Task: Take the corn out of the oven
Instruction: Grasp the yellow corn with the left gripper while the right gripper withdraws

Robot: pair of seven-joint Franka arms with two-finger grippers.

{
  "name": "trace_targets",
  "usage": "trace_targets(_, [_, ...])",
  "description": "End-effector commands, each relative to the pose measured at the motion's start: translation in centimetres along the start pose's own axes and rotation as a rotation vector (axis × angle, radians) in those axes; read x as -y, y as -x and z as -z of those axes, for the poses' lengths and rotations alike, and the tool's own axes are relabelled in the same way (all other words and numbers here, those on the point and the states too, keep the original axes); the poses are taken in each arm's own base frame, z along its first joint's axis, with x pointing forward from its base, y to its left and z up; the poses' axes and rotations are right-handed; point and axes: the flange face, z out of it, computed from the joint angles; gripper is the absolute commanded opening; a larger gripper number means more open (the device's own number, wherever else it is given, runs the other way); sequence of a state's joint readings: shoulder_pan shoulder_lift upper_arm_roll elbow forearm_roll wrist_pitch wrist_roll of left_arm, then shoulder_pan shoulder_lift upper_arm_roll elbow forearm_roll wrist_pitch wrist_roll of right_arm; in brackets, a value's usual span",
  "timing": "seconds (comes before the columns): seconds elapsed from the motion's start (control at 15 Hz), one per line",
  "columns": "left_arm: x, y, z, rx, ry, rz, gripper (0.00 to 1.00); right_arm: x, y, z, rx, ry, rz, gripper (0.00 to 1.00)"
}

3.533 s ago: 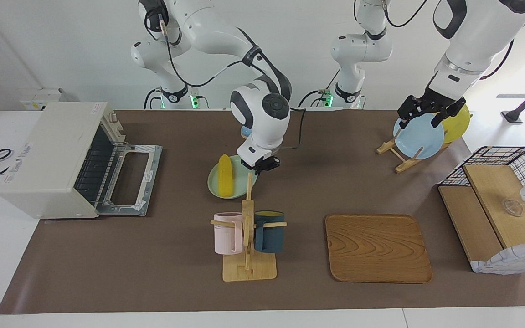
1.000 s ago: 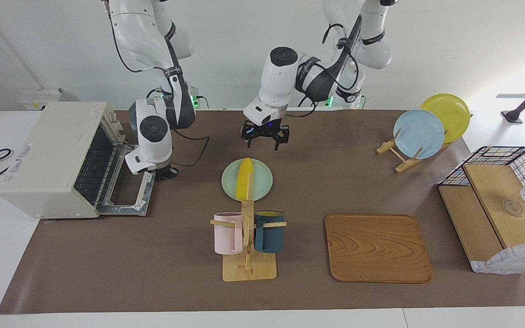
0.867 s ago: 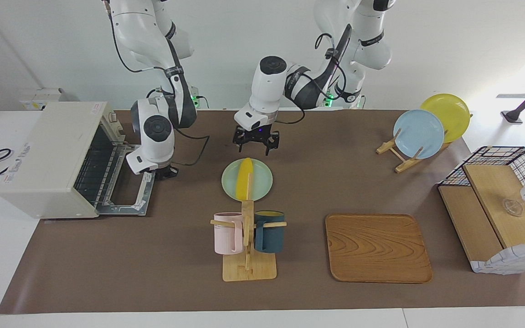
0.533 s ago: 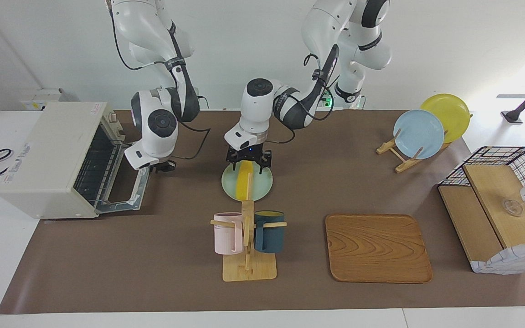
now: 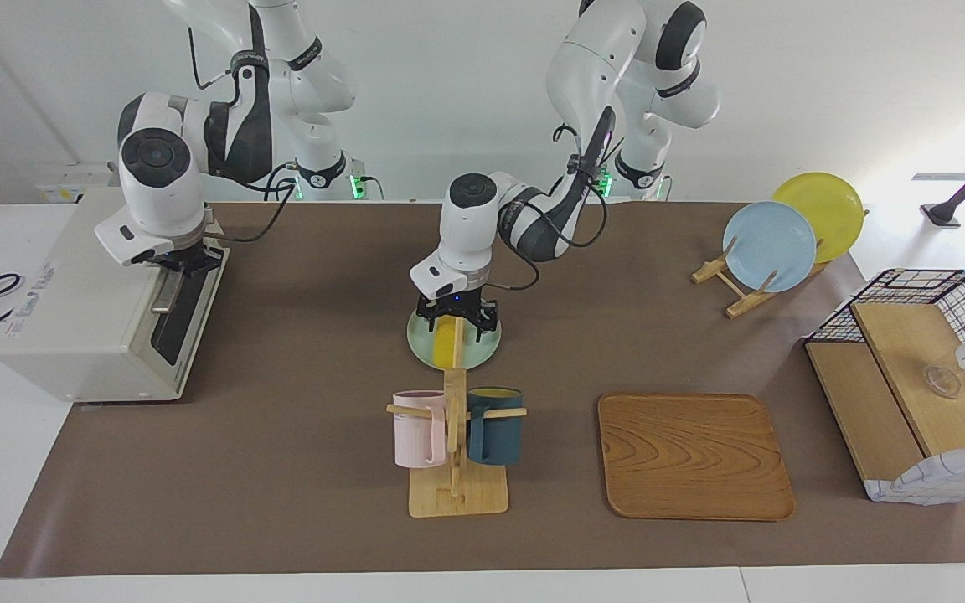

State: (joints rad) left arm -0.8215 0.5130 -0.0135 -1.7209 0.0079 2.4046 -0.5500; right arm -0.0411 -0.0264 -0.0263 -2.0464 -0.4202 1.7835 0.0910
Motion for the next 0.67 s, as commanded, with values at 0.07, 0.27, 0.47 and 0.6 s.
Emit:
trace_targets(0.07, [0.1,-0.1,-0.1,-0.023,0.0,-0.016,0.77,-2.2,-0.2,1.6,-0.012,0.031,0.012,0.31])
trace_targets(0.27, [0.6,-0.8,0.5,-0.01,0.018,0.027,0.0,-2.2,-0.4,4.7,-0.014,0.008,-0.003,0.35])
trace_targets(0.47, [0.6,-1.0,1.1,-0.005,0.032,0.046,0.0,-2.1,0.0,6.2,-0.017,-0.012,-0.008,0.48])
trace_targets(0.6, [2.7,-2.2,3.5,0.005,0.03,0.081,0.0,-2.0,0.3,7.2,-0.017,-0.02,-0.008,0.5])
